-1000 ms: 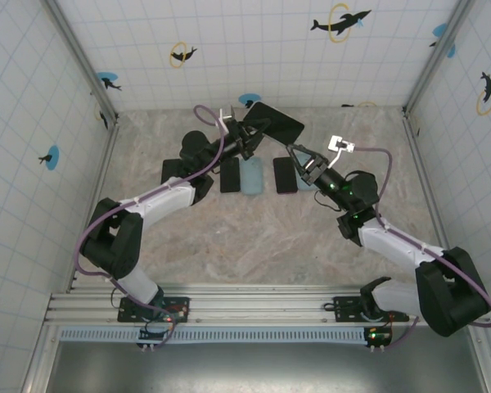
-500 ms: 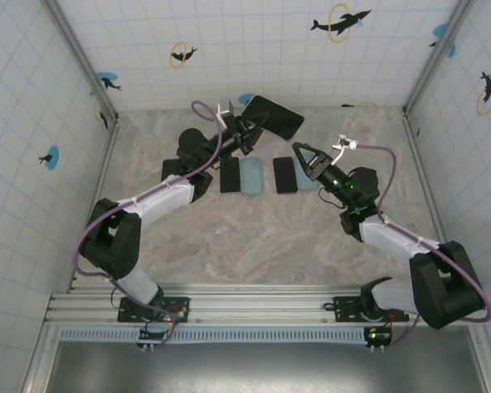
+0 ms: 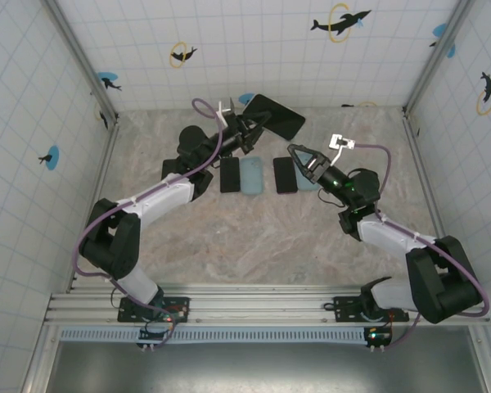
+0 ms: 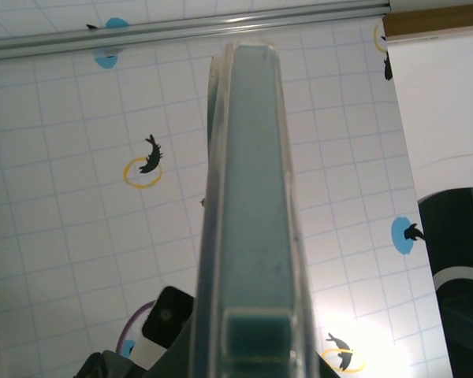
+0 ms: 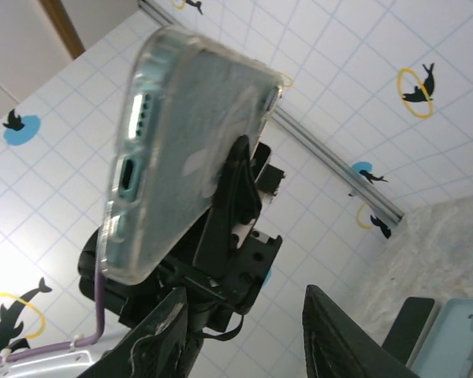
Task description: Take the phone out of the phone case
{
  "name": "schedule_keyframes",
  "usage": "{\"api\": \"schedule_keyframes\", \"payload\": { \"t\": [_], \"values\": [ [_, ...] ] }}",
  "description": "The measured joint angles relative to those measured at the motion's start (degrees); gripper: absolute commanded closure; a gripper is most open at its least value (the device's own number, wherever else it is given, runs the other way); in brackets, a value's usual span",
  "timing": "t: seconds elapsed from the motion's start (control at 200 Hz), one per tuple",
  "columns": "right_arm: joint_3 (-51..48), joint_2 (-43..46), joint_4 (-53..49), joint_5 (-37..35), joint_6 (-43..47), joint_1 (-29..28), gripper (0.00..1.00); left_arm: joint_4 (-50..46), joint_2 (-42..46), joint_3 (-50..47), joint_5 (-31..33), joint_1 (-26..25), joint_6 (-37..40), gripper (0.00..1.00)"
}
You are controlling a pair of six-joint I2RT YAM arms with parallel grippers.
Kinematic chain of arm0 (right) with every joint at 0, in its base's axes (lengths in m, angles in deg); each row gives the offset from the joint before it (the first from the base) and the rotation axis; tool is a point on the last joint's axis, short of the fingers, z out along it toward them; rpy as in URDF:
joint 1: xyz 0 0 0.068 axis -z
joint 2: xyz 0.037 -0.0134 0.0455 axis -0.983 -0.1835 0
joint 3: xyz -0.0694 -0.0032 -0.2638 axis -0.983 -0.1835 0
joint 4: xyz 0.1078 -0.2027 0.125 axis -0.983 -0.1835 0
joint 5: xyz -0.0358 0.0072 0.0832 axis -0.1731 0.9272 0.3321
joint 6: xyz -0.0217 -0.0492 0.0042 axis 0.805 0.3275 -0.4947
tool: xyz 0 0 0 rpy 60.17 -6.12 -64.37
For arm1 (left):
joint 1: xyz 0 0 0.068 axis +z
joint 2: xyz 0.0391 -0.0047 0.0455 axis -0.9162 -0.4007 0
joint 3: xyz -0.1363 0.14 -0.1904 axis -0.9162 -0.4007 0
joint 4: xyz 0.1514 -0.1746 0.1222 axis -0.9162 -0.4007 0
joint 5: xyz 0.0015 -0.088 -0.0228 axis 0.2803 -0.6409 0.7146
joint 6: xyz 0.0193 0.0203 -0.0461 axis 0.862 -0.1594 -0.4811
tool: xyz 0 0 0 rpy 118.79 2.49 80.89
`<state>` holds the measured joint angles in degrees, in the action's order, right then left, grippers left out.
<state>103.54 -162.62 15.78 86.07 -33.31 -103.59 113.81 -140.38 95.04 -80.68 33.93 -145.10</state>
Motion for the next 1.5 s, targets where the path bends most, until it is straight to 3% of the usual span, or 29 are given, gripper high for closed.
{"api": "schedule_keyframes", "payload": {
  "t": [0.225,0.771,1.501],
  "values": [
    [1.1,-0.7,3.8,1.1,-0.8,-1.1,0.57,-0.6,0.0,0.1,0.0,0.2,0.5,1.0],
    [2.4,-1.5,4.5,0.4,-1.1,-1.2,0.74,-1.0,0.0,0.1,0.0,0.3,0.5,1.0],
    [3.8,-0.1,-7.2,0.3,-0.3,-0.2,0.82,-4.6,0.0,0.1,1.8,0.7,1.9,1.0]
  ]
}}
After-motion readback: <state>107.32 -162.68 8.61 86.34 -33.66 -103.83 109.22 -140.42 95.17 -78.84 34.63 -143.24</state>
